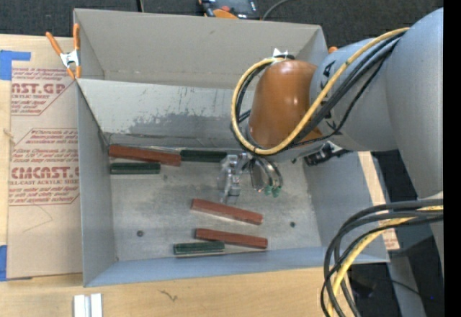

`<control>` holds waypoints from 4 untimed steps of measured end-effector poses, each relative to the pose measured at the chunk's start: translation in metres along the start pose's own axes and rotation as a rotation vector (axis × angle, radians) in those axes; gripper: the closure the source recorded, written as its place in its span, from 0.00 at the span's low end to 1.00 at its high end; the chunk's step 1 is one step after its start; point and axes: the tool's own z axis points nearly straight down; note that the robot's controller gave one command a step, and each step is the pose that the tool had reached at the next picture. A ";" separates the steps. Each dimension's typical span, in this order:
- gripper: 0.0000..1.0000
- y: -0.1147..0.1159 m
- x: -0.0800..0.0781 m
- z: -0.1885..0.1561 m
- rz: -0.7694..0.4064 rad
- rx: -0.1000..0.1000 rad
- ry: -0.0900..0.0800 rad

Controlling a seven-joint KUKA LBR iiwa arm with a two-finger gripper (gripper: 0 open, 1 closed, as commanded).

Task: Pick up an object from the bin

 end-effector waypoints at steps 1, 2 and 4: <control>0.00 -0.001 0.001 0.003 0.001 0.001 0.003; 0.00 -0.008 0.047 0.045 -0.055 0.002 0.009; 1.00 -0.007 0.046 -0.126 -0.174 0.001 -0.005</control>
Offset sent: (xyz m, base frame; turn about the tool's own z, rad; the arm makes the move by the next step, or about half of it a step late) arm 0.0000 0.0000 0.0000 0.0000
